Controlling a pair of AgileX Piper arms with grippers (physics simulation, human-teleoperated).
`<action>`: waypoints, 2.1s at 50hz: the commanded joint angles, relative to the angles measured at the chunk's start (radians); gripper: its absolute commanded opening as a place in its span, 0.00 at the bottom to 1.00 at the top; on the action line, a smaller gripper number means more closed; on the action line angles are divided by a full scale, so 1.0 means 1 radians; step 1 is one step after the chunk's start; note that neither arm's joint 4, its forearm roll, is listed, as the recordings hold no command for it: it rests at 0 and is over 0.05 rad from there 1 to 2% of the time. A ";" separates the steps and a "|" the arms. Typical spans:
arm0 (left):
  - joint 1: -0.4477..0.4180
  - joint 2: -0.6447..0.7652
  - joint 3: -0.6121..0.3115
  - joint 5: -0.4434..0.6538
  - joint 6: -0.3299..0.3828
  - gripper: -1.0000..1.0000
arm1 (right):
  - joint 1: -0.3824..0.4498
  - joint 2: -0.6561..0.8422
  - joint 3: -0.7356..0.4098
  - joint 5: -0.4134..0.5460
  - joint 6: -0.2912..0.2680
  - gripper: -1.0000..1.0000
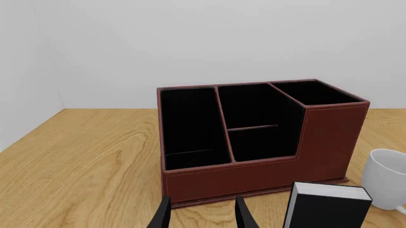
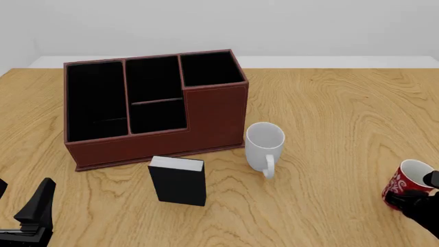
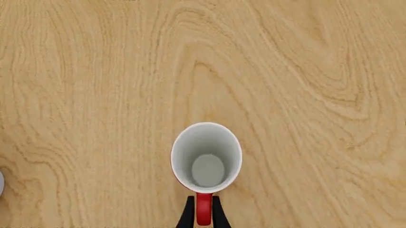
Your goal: Pick up the red mug and place it to the right of the caddy.
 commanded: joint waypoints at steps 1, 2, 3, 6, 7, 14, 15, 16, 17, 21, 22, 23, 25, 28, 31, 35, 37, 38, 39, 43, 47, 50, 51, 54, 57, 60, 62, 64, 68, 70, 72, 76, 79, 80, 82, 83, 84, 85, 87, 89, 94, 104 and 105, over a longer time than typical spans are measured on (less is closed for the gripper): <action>0.000 0.000 0.000 0.000 0.000 1.00 | 0.001 -0.043 -0.024 0.040 -0.003 0.00; 0.000 0.000 0.000 0.000 0.000 1.00 | 0.001 -0.049 -0.029 0.048 -0.003 0.00; 0.000 0.000 0.000 0.000 0.000 1.00 | 0.003 -0.060 -0.033 0.059 -0.002 0.00; 0.000 0.000 0.000 0.000 0.000 1.00 | 0.013 -0.101 -0.055 0.103 -0.013 0.00; 0.000 0.000 0.000 0.000 0.000 1.00 | 0.015 -0.116 -0.068 0.121 -0.015 0.00; 0.000 0.000 0.000 0.000 0.000 1.00 | 0.025 -0.160 -0.136 0.184 -0.033 0.00; 0.000 0.000 0.000 0.000 0.000 1.00 | 0.029 -0.164 -0.150 0.192 -0.034 0.00; 0.000 0.000 0.000 0.000 0.000 1.00 | 0.032 -0.165 -0.159 0.197 -0.034 0.00; 0.000 0.000 0.000 0.000 0.000 1.00 | 0.033 -0.167 -0.175 0.202 -0.038 0.00; 0.000 0.000 0.000 0.000 0.000 1.00 | 0.065 -0.155 -0.225 0.209 -0.037 0.00; 0.000 0.000 0.000 0.000 0.000 1.00 | 0.070 -0.152 -0.239 0.213 -0.035 0.00; 0.000 0.000 0.000 0.000 0.000 1.00 | 0.071 -0.151 -0.247 0.215 -0.039 0.00; 0.000 0.000 0.000 0.000 0.000 1.00 | 0.082 -0.144 -0.276 0.223 -0.043 0.00; 0.000 0.000 0.000 0.000 0.000 1.00 | 0.104 -0.117 -0.332 0.223 -0.048 0.00; 0.000 0.000 0.000 0.000 0.000 1.00 | 0.129 -0.087 -0.380 0.222 -0.046 0.00; 0.000 0.000 0.000 0.000 0.000 1.00 | 0.160 -0.040 -0.436 0.207 -0.057 0.00; 0.000 0.000 0.000 0.000 0.000 1.00 | 0.174 -0.017 -0.461 0.203 -0.059 0.00; 0.000 0.000 0.000 0.000 0.000 1.00 | 0.180 0.000 -0.479 0.199 -0.059 0.00; 0.000 0.000 0.000 0.000 0.000 1.00 | 0.194 0.012 -0.489 0.196 -0.055 0.00; 0.000 0.000 0.000 0.000 0.000 1.00 | 0.215 0.071 -0.528 0.167 -0.066 0.00; 0.000 0.000 0.000 0.000 0.000 1.00 | 0.236 0.136 -0.572 0.142 -0.067 0.00; 0.000 0.000 0.000 0.000 0.000 1.00 | 0.262 0.183 -0.605 0.127 -0.071 0.00; 0.000 0.000 0.000 0.000 0.000 1.00 | 0.271 0.195 -0.615 0.125 -0.075 0.00; 0.000 0.000 0.000 0.000 0.000 1.00 | 0.287 0.245 -0.652 0.115 -0.082 0.00; 0.000 0.000 0.000 0.000 0.000 1.00 | 0.307 0.299 -0.686 0.101 -0.087 0.00; 0.000 0.000 0.000 0.000 0.000 1.00 | 0.328 0.356 -0.725 0.091 -0.094 0.00; 0.000 0.000 0.000 0.000 0.000 1.00 | 0.334 0.376 -0.740 0.090 -0.097 0.00; 0.000 0.000 0.000 0.000 0.000 1.00 | 0.347 0.410 -0.764 0.086 -0.098 0.00; 0.000 0.000 0.000 0.000 0.000 1.00 | 0.369 0.459 -0.797 0.083 -0.104 0.00; 0.000 0.000 0.000 0.000 0.000 1.00 | 0.372 0.482 -0.812 0.080 -0.105 0.00; 0.000 0.000 0.000 0.000 0.000 1.00 | 0.387 0.504 -0.831 0.083 -0.110 0.00; 0.000 0.000 0.000 0.000 0.000 1.00 | 0.408 0.533 -0.863 0.093 -0.118 0.00; 0.000 0.000 0.000 0.000 0.000 1.00 | 0.423 0.563 -0.888 0.098 -0.127 0.00; 0.000 0.000 0.000 0.000 0.000 1.00 | 0.426 0.577 -0.900 0.097 -0.130 0.00; 0.000 0.000 0.000 0.000 0.000 1.00 | 0.433 0.594 -0.917 0.100 -0.134 0.00; 0.000 0.000 0.000 0.000 0.000 1.00 | 0.436 0.599 -0.925 0.103 -0.135 0.00; 0.000 0.000 0.000 0.000 0.000 1.00 | 0.442 0.604 -0.932 0.106 -0.136 0.00; 0.000 0.000 0.000 0.000 0.000 1.00 | 0.449 0.609 -0.939 0.109 -0.138 0.00; 0.000 0.000 0.000 0.000 0.000 1.00 | 0.462 0.626 -0.958 0.113 -0.145 0.00; 0.000 0.000 0.000 0.000 0.000 1.00 | 0.468 0.640 -0.975 0.117 -0.144 0.00; 0.000 0.000 0.000 0.000 0.000 1.00 | 0.487 0.678 -1.018 0.127 -0.151 0.00; 0.000 0.000 0.000 0.000 0.000 1.00 | 0.515 0.732 -1.073 0.140 -0.163 0.00; 0.000 0.000 0.000 0.000 0.000 1.00 | 0.516 0.737 -1.077 0.141 -0.164 0.00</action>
